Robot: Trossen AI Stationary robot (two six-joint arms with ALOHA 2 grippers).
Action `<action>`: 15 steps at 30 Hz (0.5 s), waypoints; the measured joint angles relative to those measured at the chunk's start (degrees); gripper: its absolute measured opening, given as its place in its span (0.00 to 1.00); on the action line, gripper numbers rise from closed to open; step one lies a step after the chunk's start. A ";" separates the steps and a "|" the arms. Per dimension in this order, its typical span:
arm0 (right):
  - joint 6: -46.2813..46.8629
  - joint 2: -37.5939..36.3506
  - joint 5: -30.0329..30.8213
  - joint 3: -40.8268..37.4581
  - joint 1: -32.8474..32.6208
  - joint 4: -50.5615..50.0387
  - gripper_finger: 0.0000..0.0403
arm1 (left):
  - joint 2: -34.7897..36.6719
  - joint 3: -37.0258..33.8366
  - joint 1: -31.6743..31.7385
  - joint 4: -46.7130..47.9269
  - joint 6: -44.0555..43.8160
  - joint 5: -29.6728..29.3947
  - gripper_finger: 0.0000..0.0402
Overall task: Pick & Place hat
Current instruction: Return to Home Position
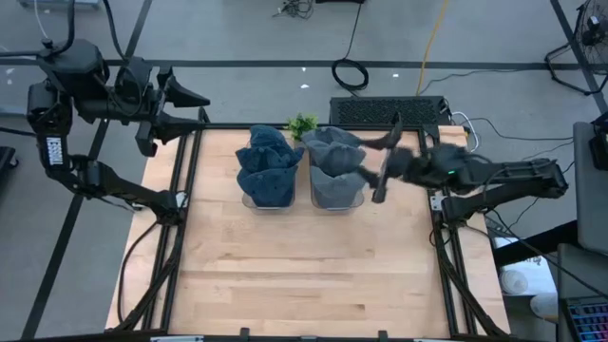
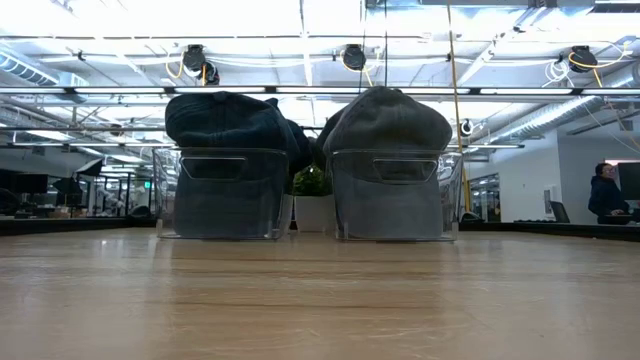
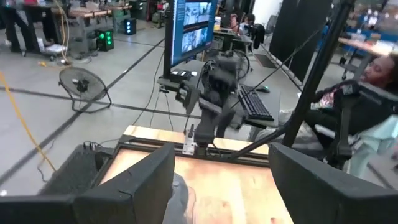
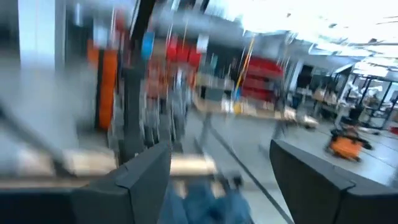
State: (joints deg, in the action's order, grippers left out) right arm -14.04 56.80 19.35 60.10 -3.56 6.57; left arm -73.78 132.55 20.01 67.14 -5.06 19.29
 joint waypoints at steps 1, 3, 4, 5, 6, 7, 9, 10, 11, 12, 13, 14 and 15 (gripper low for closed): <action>2.26 -0.60 0.00 0.00 -0.05 2.82 0.64 | 0.02 0.00 0.00 0.03 1.20 0.04 0.67; 6.44 -2.09 -0.07 0.00 -0.07 6.13 0.63 | 0.44 0.00 0.00 0.28 3.82 -0.12 0.67; 8.39 -2.94 -0.18 0.04 -0.07 6.79 0.63 | 0.83 0.00 0.00 0.34 4.69 -0.38 0.67; 9.82 -3.98 -0.45 0.04 -0.07 6.39 0.63 | 1.39 0.00 0.00 0.34 5.26 -0.59 0.67; 10.71 -5.15 -1.61 0.04 -0.07 5.08 0.63 | 2.04 0.00 0.00 0.36 5.97 -0.92 0.67; 11.14 -6.38 -3.47 0.04 -0.07 3.36 0.62 | 2.80 0.00 0.00 0.36 6.45 -1.60 0.67; 10.57 -9.07 -7.37 0.03 -0.09 -0.61 0.62 | 4.78 -0.13 0.00 0.42 7.01 -3.87 0.67; 10.35 -10.30 -8.37 0.02 -0.11 -2.06 0.62 | 5.97 -0.58 0.00 0.57 7.26 -5.34 0.67; 10.66 -11.53 -9.07 0.02 -0.12 -3.19 0.63 | 7.31 -1.35 0.00 0.78 7.38 -6.93 0.67; 11.84 -12.83 -9.08 0.02 -0.12 -4.29 0.63 | 8.70 -2.30 0.00 0.99 7.37 -8.56 0.67; 14.06 -14.15 -9.06 0.02 -0.12 -5.61 0.63 | 10.06 -3.35 0.00 1.28 7.33 -10.13 0.67; 16.50 -15.39 -8.97 0.02 -0.10 -6.77 0.63 | 11.49 -4.62 0.00 1.58 7.32 -11.22 0.67; 18.62 -16.59 -8.87 0.03 -0.09 -7.74 0.63 | 13.08 -6.18 0.00 1.67 7.32 -11.92 0.67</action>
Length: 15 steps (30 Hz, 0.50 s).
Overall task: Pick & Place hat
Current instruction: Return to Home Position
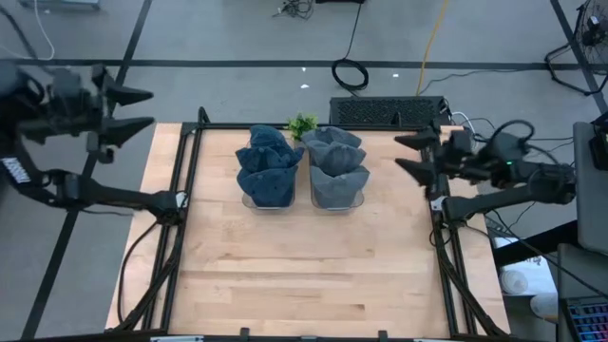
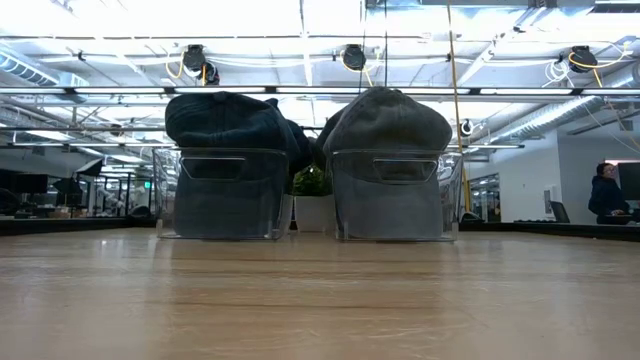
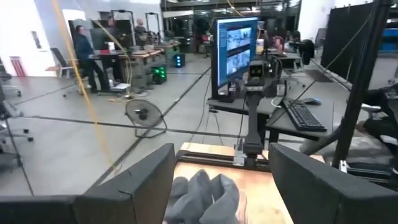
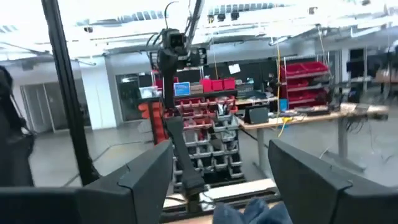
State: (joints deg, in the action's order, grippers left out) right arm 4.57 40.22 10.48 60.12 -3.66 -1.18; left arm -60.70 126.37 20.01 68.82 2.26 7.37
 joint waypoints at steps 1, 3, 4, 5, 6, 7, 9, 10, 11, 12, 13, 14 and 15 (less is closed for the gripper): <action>1.38 -1.32 0.14 0.00 0.02 -1.44 0.63 | 1.59 -1.75 0.00 -0.02 -0.10 -0.27 0.67; 2.30 -3.87 -0.02 0.00 0.00 -5.58 0.63 | 4.67 -5.85 0.00 -0.46 -0.85 -0.41 0.67; 2.39 -4.90 -0.11 0.00 0.00 -7.29 0.63 | 6.18 -8.14 0.00 -1.11 -0.88 -0.42 0.67; 2.39 -5.86 -0.01 0.00 0.00 -8.61 0.63 | 7.71 -10.54 0.00 -2.07 -0.90 -0.40 0.67; 2.67 -6.61 0.40 0.00 0.00 -9.38 0.63 | 9.32 -12.99 0.00 -3.12 -0.91 -0.33 0.67; 3.06 -7.18 1.79 0.02 0.00 -9.97 0.63 | 11.04 -15.44 0.00 -4.67 -1.07 -0.03 0.67; 3.31 -7.78 5.83 0.02 0.00 -11.41 0.63 | 14.54 -20.37 0.00 -7.65 -1.27 0.08 0.67; 3.23 -7.98 6.82 0.02 0.01 -12.44 0.63 | 16.41 -22.97 0.00 -9.15 -1.27 0.09 0.67; 3.19 -8.13 7.46 0.00 0.00 -13.53 0.63 | 17.95 -25.32 0.00 -10.23 -1.32 0.11 0.67; 3.17 -8.19 7.52 0.00 0.01 -14.73 0.63 | 19.62 -27.99 0.00 -11.19 -1.61 0.09 0.67; 3.15 -8.19 7.49 0.00 0.00 -15.82 0.63 | 21.01 -30.71 0.00 -12.02 -2.28 0.07 0.67; 3.13 -8.19 7.47 0.00 0.00 -16.53 0.63 | 22.37 -33.12 0.00 -12.74 -2.83 0.03 0.67; 3.13 -8.19 7.37 0.00 0.00 -17.32 0.63 | 23.88 -35.62 0.00 -13.49 -2.86 0.01 0.67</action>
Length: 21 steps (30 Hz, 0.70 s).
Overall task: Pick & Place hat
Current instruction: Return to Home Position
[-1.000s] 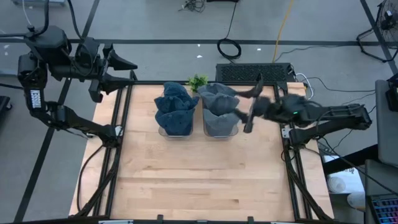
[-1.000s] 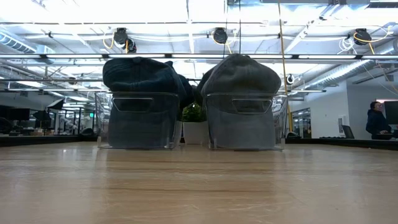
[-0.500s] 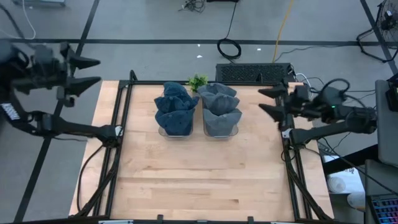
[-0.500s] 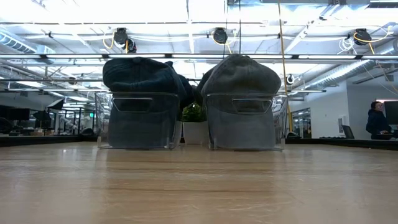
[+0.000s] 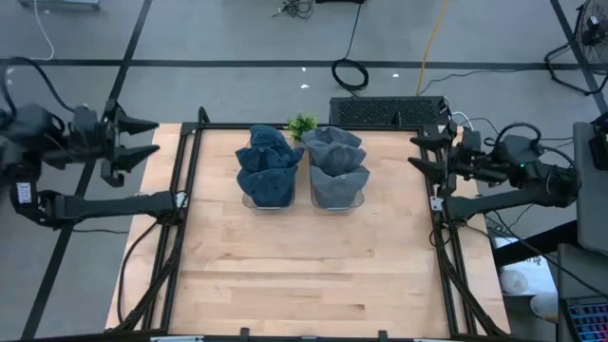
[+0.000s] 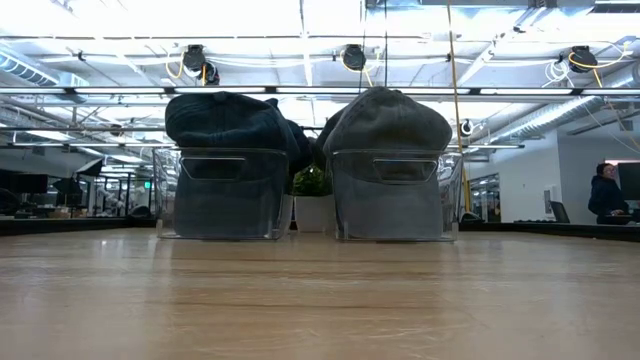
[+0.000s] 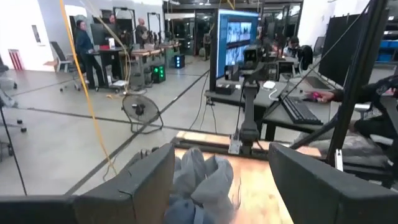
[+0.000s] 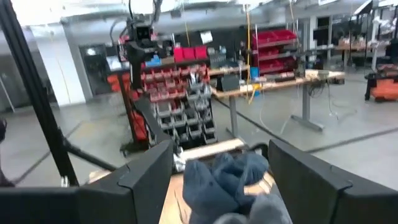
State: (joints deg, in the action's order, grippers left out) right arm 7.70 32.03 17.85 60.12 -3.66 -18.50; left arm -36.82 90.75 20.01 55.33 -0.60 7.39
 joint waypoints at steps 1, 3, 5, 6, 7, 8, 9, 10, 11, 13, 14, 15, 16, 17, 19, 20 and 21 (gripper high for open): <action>-0.03 0.00 -0.01 0.00 0.00 -1.00 0.63 | 1.37 -2.24 0.00 -0.54 -0.04 -0.18 0.67; -0.29 0.00 0.11 0.00 0.00 -2.35 0.63 | 4.38 -6.48 0.00 -1.61 -0.65 -0.90 0.67; -0.27 0.00 0.63 0.00 0.00 -3.64 0.63 | 7.13 -10.61 0.00 -2.81 -1.57 -1.80 0.67; -0.14 0.00 1.62 0.00 0.00 -4.21 0.63 | 8.42 -12.57 0.00 -3.29 -2.02 -1.96 0.67; 0.02 0.00 2.64 -0.07 0.00 -4.62 0.63 | 9.67 -14.55 0.00 -3.95 -2.52 -1.98 0.67; 0.04 -0.06 3.57 -0.52 0.00 -4.33 0.63 | 10.97 -16.44 0.00 -5.25 -2.81 -1.92 0.67; 0.00 -0.41 4.41 -1.30 0.00 -3.45 0.63 | 12.47 -18.17 0.00 -6.59 -3.03 -1.92 0.67; -0.06 -0.98 4.82 -2.44 0.02 -2.18 0.63 | 13.97 -20.03 0.00 -7.98 -3.24 -1.93 0.67; -0.37 -1.55 4.79 -3.86 0.00 -0.22 0.63 | 15.40 -21.77 0.00 -9.46 -3.61 -1.96 0.67; -0.85 -3.34 4.63 -7.47 0.00 4.71 0.63 | 18.23 -25.18 0.00 -11.76 -4.08 -2.00 0.67; -0.92 -4.30 4.54 -9.43 0.00 6.69 0.63 | 19.54 -26.89 0.00 -12.39 -4.10 -1.98 0.67; -0.94 -5.29 4.40 -11.41 0.00 8.59 0.63 | 20.88 -28.28 0.00 -12.88 -4.10 -1.97 0.67; -0.91 -6.16 3.87 -13.42 0.00 10.39 0.63 | 22.20 -29.54 0.00 -13.41 -4.16 -2.00 0.67; -0.77 -7.00 2.67 -15.34 0.02 11.84 0.63 | 23.47 -30.67 0.00 -13.60 -4.28 -2.00 0.67; -0.01 -8.53 1.37 -18.95 0.01 13.91 0.63 | 25.82 -32.80 0.00 -13.75 -4.48 -2.00 0.67; 0.40 -9.21 1.29 -20.58 0.00 14.70 0.63 | 26.92 -33.91 0.00 -13.66 -4.41 -2.00 0.67; 0.65 -10.00 1.29 -22.13 0.00 15.29 0.63 | 28.00 -35.05 0.00 -13.57 -4.14 -1.98 0.67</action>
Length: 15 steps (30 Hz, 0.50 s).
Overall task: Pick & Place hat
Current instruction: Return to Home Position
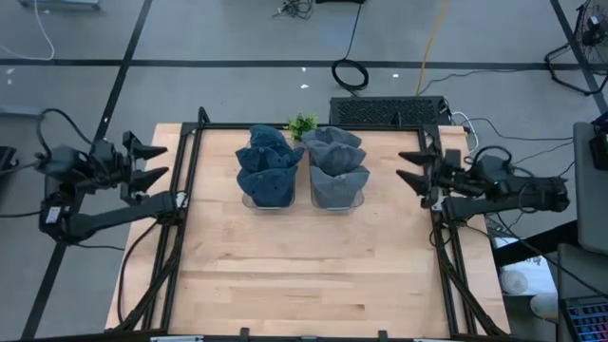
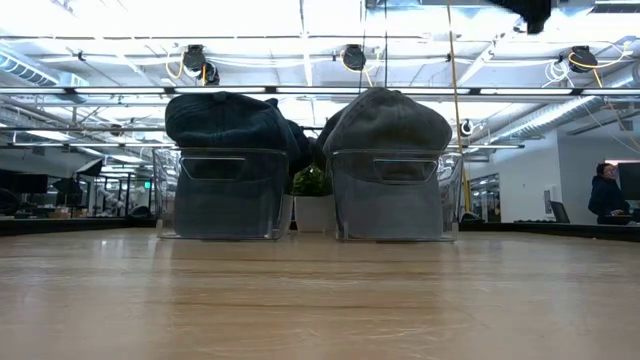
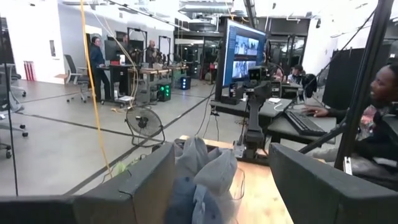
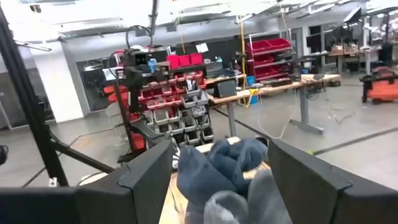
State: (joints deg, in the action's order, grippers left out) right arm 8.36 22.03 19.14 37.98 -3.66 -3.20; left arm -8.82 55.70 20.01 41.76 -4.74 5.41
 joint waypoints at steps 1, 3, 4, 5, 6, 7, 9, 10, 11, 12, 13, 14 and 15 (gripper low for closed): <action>0.07 -0.82 0.08 -1.68 0.00 0.71 0.63 | 1.08 -1.10 0.00 -0.08 0.14 0.00 0.67; -0.02 -2.13 0.17 -5.23 0.04 4.03 0.63 | 3.30 -3.32 0.00 -0.23 0.31 -0.06 0.67; -0.05 -2.75 0.12 -6.93 0.03 5.80 0.63 | 4.27 -4.40 0.00 -0.43 0.31 -0.15 0.67; -0.26 -3.46 0.15 -8.75 -0.01 7.55 0.63 | 5.15 -5.45 0.00 -0.53 0.27 -0.41 0.67; -0.47 -4.06 0.14 -10.44 0.00 9.21 0.63 | 6.05 -6.47 0.00 -0.44 0.11 -0.57 0.67; -0.51 -4.64 0.25 -11.97 0.00 10.90 0.63 | 6.98 -7.49 0.00 -0.38 0.09 -0.61 0.67; -0.30 -5.87 0.24 -15.35 0.02 13.69 0.63 | 8.48 -9.27 0.00 -0.42 0.07 -0.60 0.67; -0.09 -6.30 0.21 -17.03 0.02 15.42 0.63 | 8.52 -9.88 0.00 -0.45 0.01 -0.59 0.67; 0.01 -6.82 0.19 -18.57 0.00 17.11 0.63 | 8.45 -10.27 0.00 -0.22 -0.04 -0.59 0.67; 0.25 -7.28 0.17 -20.22 0.00 18.73 0.63 | 8.40 -10.41 0.00 0.77 0.00 -0.57 0.67; 0.66 -7.73 0.15 -21.86 0.00 20.61 0.63 | 8.43 -10.43 0.00 0.97 0.24 -0.55 0.67; 0.91 -8.15 0.23 -23.21 0.00 22.44 0.63 | 8.48 -10.62 0.00 -0.12 0.66 -0.56 0.67; 0.98 -8.57 0.28 -24.54 0.01 24.15 0.63 | 8.51 -11.13 0.00 -1.26 0.89 -0.59 0.67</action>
State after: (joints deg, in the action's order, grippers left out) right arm 9.34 13.46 19.42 13.44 -3.65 20.94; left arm -0.32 44.57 20.01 40.50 -3.85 4.82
